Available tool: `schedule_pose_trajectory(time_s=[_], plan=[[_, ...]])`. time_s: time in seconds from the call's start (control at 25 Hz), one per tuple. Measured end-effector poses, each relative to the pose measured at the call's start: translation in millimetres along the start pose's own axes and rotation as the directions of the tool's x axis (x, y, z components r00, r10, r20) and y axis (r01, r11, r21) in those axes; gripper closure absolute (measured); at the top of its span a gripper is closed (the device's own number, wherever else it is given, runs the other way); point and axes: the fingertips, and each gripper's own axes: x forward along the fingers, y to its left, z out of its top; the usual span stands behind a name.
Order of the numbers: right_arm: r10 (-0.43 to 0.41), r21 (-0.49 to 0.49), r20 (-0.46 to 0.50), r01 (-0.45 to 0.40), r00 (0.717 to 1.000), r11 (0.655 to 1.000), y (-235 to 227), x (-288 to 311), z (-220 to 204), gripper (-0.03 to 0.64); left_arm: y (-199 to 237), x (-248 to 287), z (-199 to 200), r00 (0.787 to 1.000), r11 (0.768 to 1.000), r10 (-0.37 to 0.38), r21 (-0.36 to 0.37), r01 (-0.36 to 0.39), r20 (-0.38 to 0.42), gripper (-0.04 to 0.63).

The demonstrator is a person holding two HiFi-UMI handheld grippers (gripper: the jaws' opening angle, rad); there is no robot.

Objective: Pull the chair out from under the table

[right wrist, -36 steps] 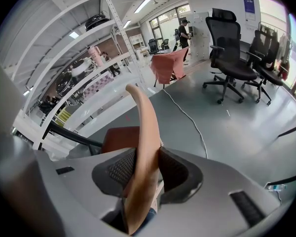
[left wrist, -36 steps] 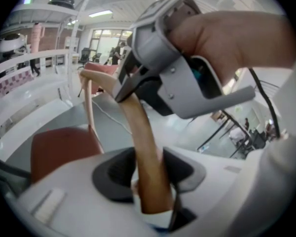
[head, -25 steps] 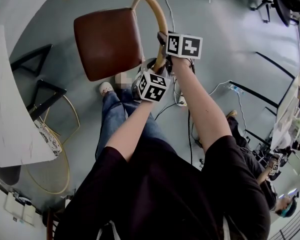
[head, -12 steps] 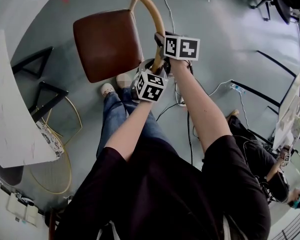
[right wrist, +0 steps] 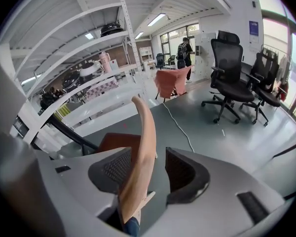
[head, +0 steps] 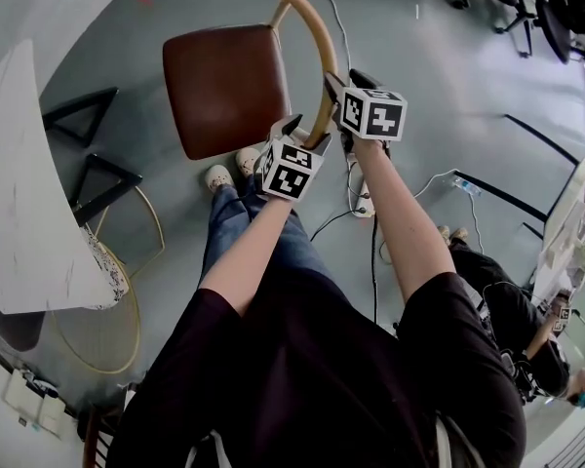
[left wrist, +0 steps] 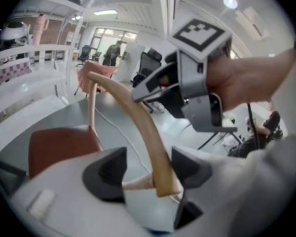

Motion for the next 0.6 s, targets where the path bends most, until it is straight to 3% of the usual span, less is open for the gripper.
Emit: schedule_pose_trajectory(time_s=[0.32,0.6], plan=[[-0.012,-0.020,0.144,0.015,0.990,1.000,35,-45,21,0.422,37,-70,13,0.992,0.996,0.084,-0.005,-0.084,0.098,0.396],[-0.025,-0.009,0.217,0.027,0.976,1.000,71,-78,28,0.496,63,-133,17,0.977,0.988,0.149,0.004,-0.151,0.153,0.477]])
